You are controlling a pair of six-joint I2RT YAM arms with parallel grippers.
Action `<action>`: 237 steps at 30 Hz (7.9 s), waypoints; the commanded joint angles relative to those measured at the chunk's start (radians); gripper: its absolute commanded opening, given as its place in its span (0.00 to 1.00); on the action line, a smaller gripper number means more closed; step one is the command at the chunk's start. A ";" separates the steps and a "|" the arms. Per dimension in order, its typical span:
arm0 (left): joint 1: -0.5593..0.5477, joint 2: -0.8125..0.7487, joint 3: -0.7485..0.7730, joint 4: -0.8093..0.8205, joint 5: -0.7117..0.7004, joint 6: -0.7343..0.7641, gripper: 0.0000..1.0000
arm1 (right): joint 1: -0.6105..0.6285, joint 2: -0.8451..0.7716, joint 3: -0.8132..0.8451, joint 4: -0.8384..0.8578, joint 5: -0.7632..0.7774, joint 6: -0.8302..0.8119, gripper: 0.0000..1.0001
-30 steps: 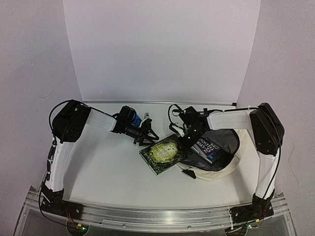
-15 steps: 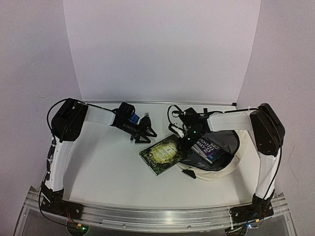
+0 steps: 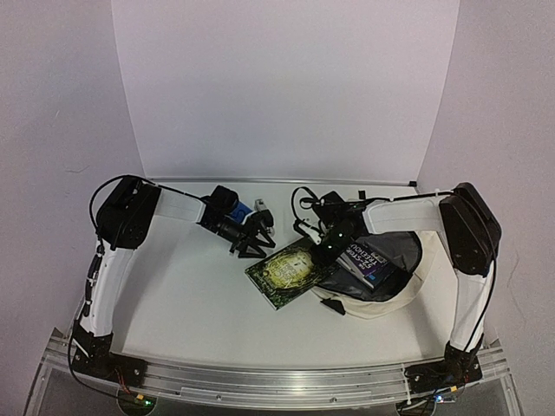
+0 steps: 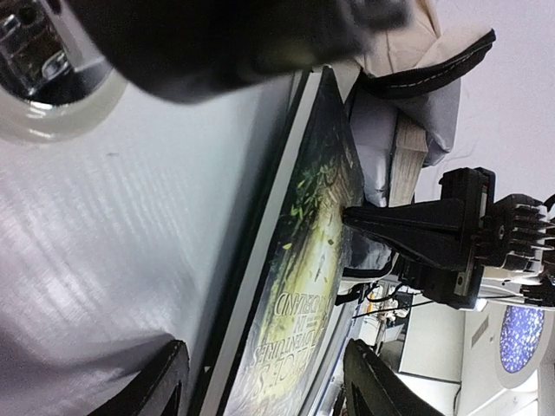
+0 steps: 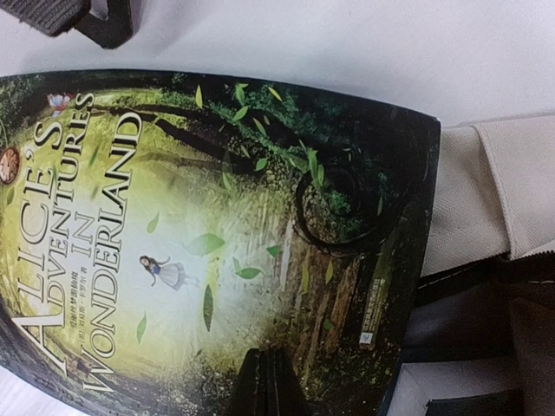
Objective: Pack the student bag
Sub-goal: Pick up the book from the center of the board.
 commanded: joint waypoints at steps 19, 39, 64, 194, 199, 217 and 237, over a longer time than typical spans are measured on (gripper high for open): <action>-0.091 -0.032 -0.092 0.235 0.175 -0.108 0.39 | 0.011 0.119 0.033 -0.132 0.048 0.062 0.00; -0.060 -0.129 -0.223 0.268 -0.046 -0.155 0.57 | 0.016 -0.202 0.008 -0.184 -0.165 0.014 0.38; -0.084 -0.147 -0.309 0.367 -0.091 -0.186 0.70 | 0.042 -0.295 -0.362 0.039 -0.509 0.351 0.85; -0.391 -0.825 -0.443 0.085 0.030 0.181 0.00 | -0.138 -0.404 0.076 -0.702 -0.850 -0.187 0.79; -0.392 -0.830 -0.447 0.125 0.036 0.167 0.00 | -0.112 -0.423 0.064 -0.703 -0.898 -0.195 0.48; -0.236 -1.139 -0.774 0.464 -0.524 -0.186 1.00 | -0.225 -0.442 0.223 -0.616 -0.956 -0.004 0.00; -0.254 -1.043 -0.844 0.916 -0.459 -0.433 0.94 | -0.299 -0.539 0.071 0.169 -1.028 0.684 0.00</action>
